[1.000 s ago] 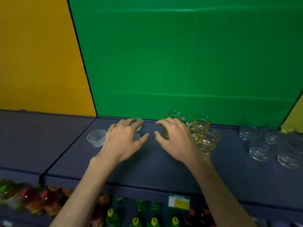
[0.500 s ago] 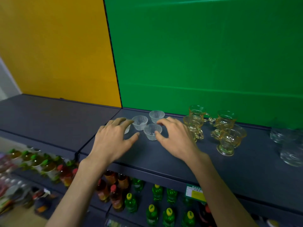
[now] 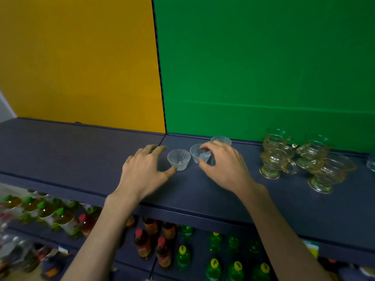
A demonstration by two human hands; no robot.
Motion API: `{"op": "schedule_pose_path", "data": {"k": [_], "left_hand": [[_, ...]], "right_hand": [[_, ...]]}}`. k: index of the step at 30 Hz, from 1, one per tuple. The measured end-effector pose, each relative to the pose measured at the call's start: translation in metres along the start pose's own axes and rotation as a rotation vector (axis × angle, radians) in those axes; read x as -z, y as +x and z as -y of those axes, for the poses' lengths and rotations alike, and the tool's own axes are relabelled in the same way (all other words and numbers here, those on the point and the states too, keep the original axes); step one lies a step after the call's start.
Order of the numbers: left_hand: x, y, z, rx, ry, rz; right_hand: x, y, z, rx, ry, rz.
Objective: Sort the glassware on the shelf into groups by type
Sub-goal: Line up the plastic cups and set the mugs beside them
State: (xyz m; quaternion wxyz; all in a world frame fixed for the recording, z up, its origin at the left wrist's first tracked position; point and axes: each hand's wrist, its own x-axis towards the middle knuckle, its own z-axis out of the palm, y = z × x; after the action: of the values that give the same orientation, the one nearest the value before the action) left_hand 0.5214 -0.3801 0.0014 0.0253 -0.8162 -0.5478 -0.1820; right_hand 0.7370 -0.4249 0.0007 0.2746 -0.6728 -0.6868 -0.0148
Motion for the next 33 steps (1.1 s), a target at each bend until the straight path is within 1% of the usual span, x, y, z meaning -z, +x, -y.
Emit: {"op": "schedule_pose_path", "data": {"k": [4,9,15,18,21,25,33], "left_hand": [[-0.009,0.026,0.033,-0.042,-0.097,0.021],[-0.027,0.049,0.051,-0.176,-0.182,0.071],[-0.049,0.067,0.051,-0.265,-0.244,0.174],[-0.057,0.075,0.046,-0.295,-0.253,0.207],[-0.063,0.082,0.043,-0.292,-0.269,0.208],[-0.069,0.092,0.046,-0.293,-0.3,0.161],[-0.077,0.13,0.051,-0.174,-0.344,0.198]], "right_hand": [[-0.017,0.018,0.016,-0.086,-0.047,-0.014],[-0.03,0.035,0.034,-0.196,-0.19,-0.016],[-0.035,0.037,0.036,-0.321,-0.289,0.009],[-0.035,0.041,0.033,-0.329,-0.341,0.033],[-0.034,0.05,0.027,-0.334,-0.364,0.086],[-0.035,0.06,0.018,-0.343,-0.338,0.185],[-0.044,0.076,0.003,-0.28,-0.315,0.254]]}}
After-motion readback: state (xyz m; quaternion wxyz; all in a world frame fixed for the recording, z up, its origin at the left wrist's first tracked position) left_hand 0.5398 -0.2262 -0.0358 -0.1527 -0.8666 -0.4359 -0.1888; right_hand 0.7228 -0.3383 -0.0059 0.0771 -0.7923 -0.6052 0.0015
